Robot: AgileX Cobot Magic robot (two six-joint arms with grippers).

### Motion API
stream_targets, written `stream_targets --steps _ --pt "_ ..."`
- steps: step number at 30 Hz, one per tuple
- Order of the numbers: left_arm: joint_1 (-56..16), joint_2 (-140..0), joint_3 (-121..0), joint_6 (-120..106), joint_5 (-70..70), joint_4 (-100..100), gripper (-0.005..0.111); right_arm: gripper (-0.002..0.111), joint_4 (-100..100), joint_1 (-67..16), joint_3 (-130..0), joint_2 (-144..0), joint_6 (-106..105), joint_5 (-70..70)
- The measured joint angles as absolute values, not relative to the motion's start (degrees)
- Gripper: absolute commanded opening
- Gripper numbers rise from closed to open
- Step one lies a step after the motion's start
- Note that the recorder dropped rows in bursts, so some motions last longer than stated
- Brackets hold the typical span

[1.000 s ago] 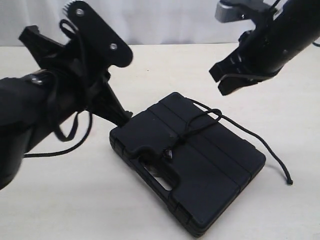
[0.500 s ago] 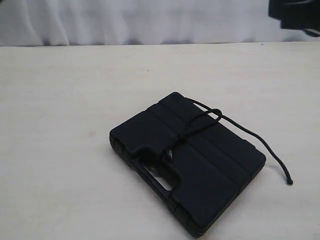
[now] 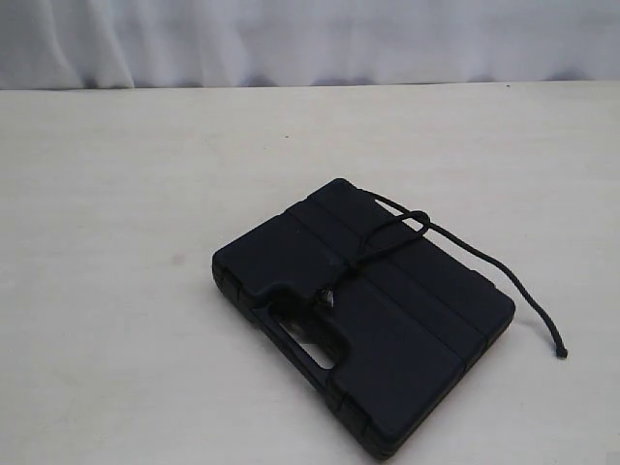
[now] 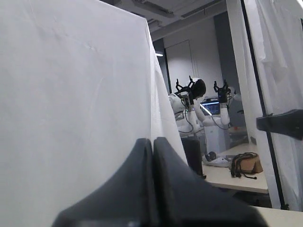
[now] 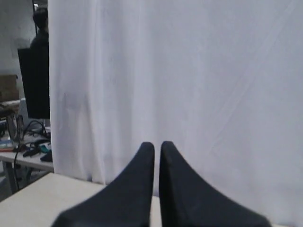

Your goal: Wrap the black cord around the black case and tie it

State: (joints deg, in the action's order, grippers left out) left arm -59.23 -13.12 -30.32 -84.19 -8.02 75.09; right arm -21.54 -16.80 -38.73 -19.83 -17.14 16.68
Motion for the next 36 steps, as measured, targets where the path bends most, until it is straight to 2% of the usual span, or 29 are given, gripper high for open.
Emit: stream_targets --steps 14,32,36 --pt "-59.2 -12.2 -30.3 -84.2 -7.9 75.1 0.0 0.004 -21.6 -16.8 -38.6 -6.0 -17.1 19.1" --pt "-59.2 -12.2 -30.3 -84.2 -7.7 73.5 0.0 0.004 -21.6 -16.8 -38.6 -2.6 -17.1 19.2" --pt "-58.2 -12.2 -28.1 -75.5 -8.0 64.3 0.0 0.004 -21.6 -16.8 -38.6 -2.6 -17.1 19.2"
